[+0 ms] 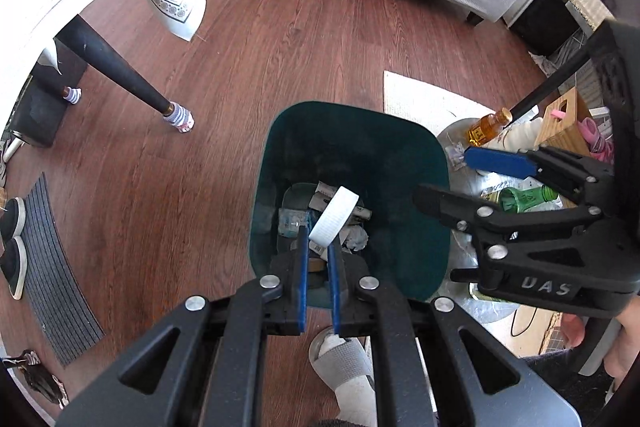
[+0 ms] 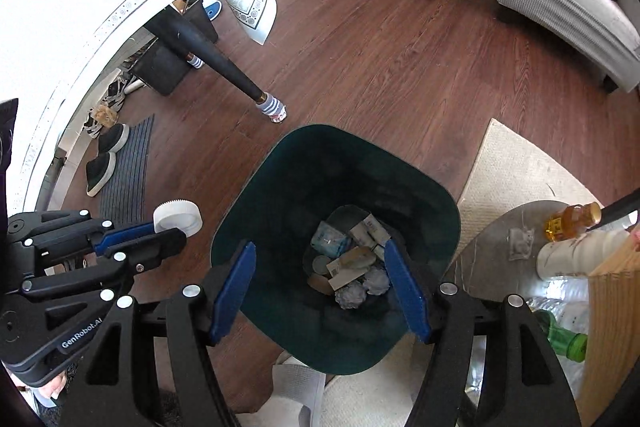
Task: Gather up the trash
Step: 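Open the right gripper over the bin to drop the tape roll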
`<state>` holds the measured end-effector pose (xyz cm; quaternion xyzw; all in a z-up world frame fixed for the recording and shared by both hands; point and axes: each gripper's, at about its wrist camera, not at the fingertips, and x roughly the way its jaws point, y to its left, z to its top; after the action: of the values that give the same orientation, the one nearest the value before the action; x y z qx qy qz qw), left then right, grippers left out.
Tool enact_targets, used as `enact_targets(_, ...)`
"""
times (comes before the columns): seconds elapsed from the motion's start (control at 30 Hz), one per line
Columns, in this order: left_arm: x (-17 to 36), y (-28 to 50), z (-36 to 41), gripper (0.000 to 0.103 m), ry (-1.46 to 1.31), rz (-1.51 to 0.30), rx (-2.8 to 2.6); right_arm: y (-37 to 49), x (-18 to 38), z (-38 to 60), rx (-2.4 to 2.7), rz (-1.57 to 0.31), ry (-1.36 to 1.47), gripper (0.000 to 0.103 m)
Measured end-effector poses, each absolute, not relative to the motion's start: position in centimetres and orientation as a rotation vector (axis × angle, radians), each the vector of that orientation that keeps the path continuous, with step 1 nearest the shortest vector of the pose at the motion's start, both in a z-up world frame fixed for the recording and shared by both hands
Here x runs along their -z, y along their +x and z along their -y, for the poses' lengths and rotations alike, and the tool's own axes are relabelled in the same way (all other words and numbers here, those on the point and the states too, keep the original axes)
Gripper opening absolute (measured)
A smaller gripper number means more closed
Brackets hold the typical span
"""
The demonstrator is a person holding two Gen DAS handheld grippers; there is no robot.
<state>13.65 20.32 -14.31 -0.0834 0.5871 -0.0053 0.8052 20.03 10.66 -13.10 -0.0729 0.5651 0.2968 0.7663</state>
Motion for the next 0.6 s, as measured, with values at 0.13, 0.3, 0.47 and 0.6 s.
enact_targets(0.13, 15.5, 14.0, -20.0, 0.01, -0.171, -1.3, 0.01, 20.1, 11.9, -10.3, -0.616, -1.21, -0.148, 0.068)
enact_targets(0.3, 17.0, 14.2, -19.6, 0.013, -0.174, -1.344, 0.013, 20.1, 10.6, -9.8, -0.616, -1.193, -0.12, 0.069)
enact_targets(0.47, 17.5, 14.3, -19.2, 0.043, -0.173, -1.342, 0.01, 20.0, 9.2, -9.4, -0.624, -1.178, -0.109, 0.069)
enact_targets(0.6, 17.0, 13.9, -19.1, 0.051, -0.174, -1.313, 0.011, 19.6, 7.9, -9.4, -0.622, -1.16, -0.112, 0.069)
